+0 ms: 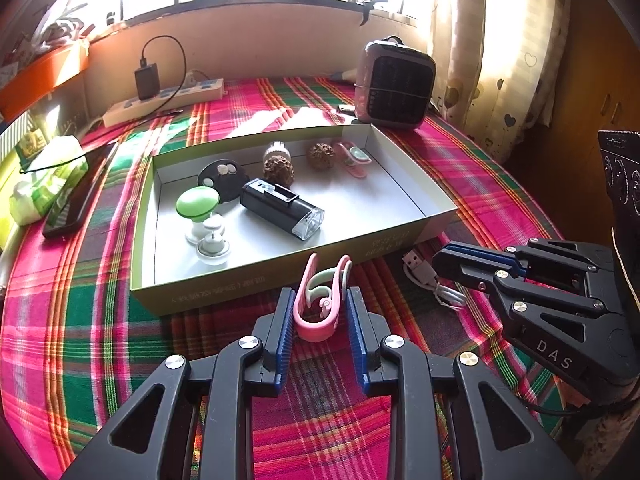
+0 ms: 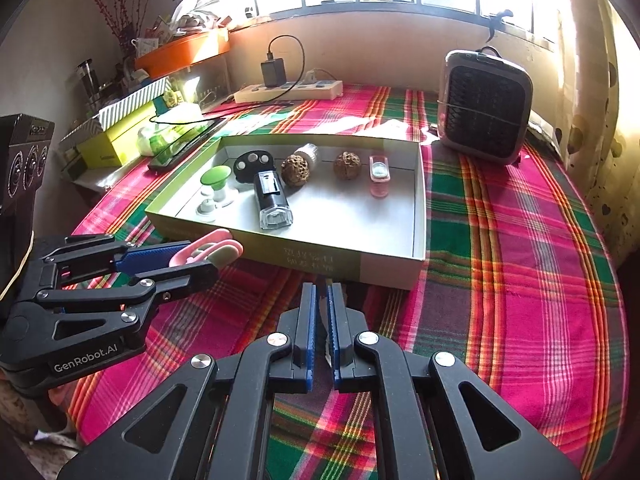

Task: Organize objects
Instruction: 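Lift the pink earphone and white cable and carry them toward the tray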

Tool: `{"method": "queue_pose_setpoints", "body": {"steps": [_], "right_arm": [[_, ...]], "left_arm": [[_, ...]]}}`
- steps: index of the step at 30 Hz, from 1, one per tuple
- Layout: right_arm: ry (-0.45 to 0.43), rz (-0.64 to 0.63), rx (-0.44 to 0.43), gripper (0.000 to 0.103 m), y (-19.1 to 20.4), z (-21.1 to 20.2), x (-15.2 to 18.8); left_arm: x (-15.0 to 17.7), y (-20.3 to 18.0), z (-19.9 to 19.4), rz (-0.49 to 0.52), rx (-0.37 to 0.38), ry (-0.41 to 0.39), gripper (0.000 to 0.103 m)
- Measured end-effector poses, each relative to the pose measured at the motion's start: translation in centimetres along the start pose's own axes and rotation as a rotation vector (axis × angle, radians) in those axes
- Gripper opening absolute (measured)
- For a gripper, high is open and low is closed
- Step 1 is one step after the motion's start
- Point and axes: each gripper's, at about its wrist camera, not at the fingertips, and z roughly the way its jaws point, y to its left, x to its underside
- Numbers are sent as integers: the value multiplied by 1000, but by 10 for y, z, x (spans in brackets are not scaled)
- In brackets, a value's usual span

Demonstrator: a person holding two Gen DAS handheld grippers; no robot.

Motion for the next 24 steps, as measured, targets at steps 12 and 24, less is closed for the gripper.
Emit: {"method": "queue_pose_setpoints", "body": {"steps": [12, 24], "right_arm": [[44, -5, -19, 28, 0, 11, 5], [69, -46, 44, 29, 6, 22, 8]], "left_arm": [[4, 4, 6, -12, 9, 20, 19], [8, 1, 20, -6, 3, 68, 21]]}}
